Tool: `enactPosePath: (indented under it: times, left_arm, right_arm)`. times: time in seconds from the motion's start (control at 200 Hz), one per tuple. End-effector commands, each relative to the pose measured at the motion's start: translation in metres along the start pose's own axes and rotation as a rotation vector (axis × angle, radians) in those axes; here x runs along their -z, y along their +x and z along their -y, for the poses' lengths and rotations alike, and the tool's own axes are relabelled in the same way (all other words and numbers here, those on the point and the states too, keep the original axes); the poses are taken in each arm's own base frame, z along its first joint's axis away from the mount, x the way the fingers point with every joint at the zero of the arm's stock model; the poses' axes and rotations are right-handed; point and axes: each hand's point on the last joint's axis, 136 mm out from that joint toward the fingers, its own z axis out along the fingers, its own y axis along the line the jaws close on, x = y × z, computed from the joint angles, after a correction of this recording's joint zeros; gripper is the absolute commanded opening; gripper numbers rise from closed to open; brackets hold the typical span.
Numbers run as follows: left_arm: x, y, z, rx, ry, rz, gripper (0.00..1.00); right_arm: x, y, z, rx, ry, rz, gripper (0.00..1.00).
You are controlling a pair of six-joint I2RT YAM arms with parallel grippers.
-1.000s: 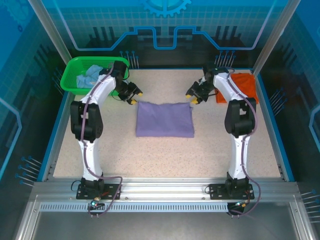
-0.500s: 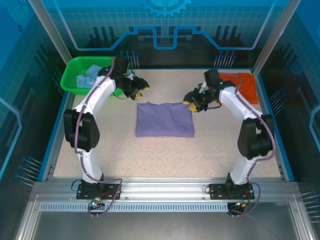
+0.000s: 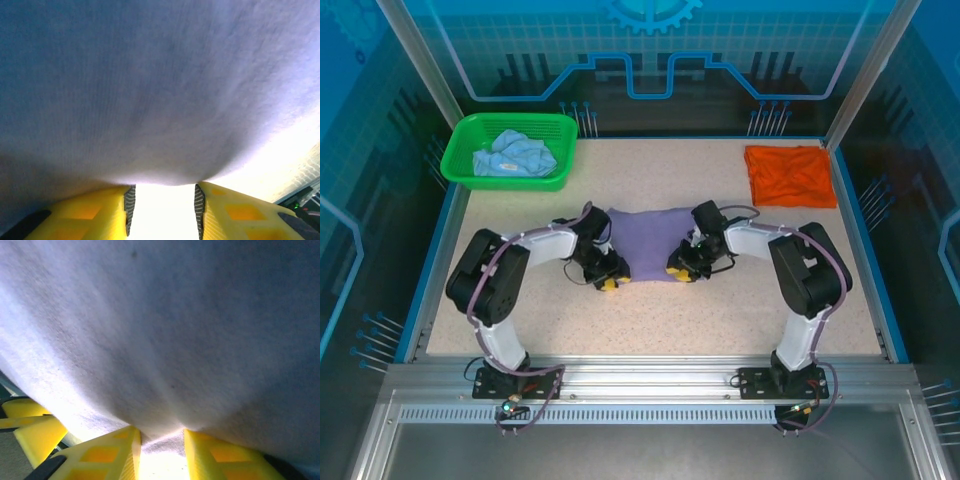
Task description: Fold and stack the t-shirts
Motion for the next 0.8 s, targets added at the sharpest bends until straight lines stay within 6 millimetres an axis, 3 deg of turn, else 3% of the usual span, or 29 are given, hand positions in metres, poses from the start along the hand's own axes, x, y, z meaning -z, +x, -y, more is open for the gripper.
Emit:
enactPosePath:
  times: [0.0,0.14,0.265,0.365,0.495,0.64,0.795]
  left_arm:
    - [-0.003,0.044,-0.041,-0.005,-0.102,-0.057,0.40]
    - [0.031,0.074,-0.027,-0.017,-0.042,-0.039,0.44]
    - [0.087,0.061,0.011,-0.062,0.032,0.090,0.52]
    - [0.118,0.030,0.036,-0.073,0.104,0.167,0.54]
    - [0.128,-0.029,0.038,-0.075,0.096,0.193,0.60]
    - [0.120,-0.095,0.023,-0.029,0.134,0.224,0.68]
    - [0.099,-0.134,0.020,-0.012,0.137,0.220,0.70]
  right_arm:
    - [-0.008,0.047,0.041,0.025,0.132,-0.044,0.32]
    - [0.017,0.074,0.030,0.102,0.110,-0.003,0.36]
    - [0.062,0.067,-0.002,0.183,0.056,0.135,0.46]
    - [0.092,0.042,-0.028,0.221,0.048,0.245,0.51]
    - [0.101,-0.003,-0.021,0.144,0.146,0.251,0.53]
    - [0.113,-0.053,-0.010,0.174,0.279,0.328,0.62]
    - [0.108,-0.075,0.000,0.209,0.346,0.316,0.63]
